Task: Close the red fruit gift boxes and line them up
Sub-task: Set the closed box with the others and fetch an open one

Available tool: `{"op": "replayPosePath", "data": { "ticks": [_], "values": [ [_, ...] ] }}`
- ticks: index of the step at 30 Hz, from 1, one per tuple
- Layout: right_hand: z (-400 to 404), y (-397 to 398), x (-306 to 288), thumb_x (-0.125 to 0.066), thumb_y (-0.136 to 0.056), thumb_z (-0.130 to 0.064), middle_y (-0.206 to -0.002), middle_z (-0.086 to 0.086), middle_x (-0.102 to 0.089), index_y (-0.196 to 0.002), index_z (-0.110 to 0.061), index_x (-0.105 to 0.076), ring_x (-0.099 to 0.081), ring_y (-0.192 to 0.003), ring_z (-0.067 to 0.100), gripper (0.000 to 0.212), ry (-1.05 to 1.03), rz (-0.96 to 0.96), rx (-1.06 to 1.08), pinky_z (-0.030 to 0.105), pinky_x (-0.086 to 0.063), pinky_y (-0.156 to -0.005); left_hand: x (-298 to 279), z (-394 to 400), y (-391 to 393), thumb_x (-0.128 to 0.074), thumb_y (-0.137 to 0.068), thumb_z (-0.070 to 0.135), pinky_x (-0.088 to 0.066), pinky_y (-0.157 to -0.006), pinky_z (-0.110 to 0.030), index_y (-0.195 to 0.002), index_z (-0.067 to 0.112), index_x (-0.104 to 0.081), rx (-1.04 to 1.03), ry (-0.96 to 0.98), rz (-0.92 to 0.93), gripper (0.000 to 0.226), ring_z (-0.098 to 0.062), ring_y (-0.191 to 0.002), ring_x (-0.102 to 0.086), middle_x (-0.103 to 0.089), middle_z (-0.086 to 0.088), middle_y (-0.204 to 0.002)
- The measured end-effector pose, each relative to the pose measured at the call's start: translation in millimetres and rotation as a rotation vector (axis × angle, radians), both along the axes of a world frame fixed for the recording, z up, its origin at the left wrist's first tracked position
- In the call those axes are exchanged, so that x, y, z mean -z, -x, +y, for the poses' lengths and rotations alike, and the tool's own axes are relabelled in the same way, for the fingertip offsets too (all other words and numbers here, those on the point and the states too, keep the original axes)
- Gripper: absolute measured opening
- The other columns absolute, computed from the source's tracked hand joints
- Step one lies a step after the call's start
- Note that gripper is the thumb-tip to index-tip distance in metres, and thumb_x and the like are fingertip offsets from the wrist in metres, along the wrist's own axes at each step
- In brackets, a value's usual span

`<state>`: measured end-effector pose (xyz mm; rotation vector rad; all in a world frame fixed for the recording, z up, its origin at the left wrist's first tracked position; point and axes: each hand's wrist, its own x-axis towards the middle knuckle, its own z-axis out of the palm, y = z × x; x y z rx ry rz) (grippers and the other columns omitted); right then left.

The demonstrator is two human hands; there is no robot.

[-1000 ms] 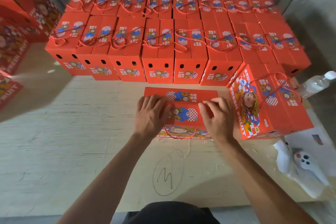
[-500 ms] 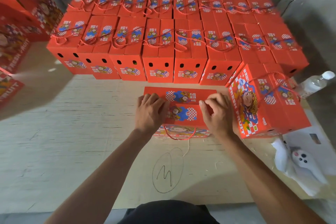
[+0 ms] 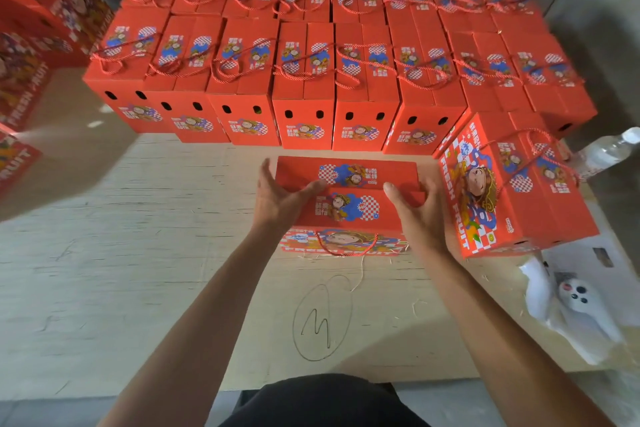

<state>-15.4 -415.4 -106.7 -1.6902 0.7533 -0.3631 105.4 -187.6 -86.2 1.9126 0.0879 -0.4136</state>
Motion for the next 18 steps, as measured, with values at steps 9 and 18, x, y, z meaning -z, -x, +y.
{"op": "replayPosePath", "data": {
  "ticks": [9, 18],
  "values": [
    [-1, -7, 2, -0.079, -0.08, -0.06, -0.113, -0.009, -0.074, -0.128, -0.032, -0.065, -0.072, -0.1, 0.009, 0.058, -0.086, 0.046, 0.049, 0.027, -0.061, -0.074, 9, 0, 3, -0.092, -0.067, 0.05, -0.064, -0.071, -0.028, -0.127, 0.022, -0.065, -0.103, 0.176, 0.075, 0.072, -0.009, -0.084, -0.076, -0.076, 0.007, -0.105],
    [1, -2, 0, -0.065, -0.093, -0.061, -0.113, -0.011, -0.073, -0.133, -0.032, -0.06, -0.072, -0.098, 0.009, 0.05, 0.028, 0.067, -0.009, 0.028, -0.061, -0.076, 6, 2, 11, -0.079, -0.071, 0.072, -0.063, -0.079, -0.036, -0.132, 0.026, -0.063, -0.085, -0.09, -0.069, 0.078, -0.012, -0.092, -0.073, -0.075, 0.009, -0.109]
  ]
}}
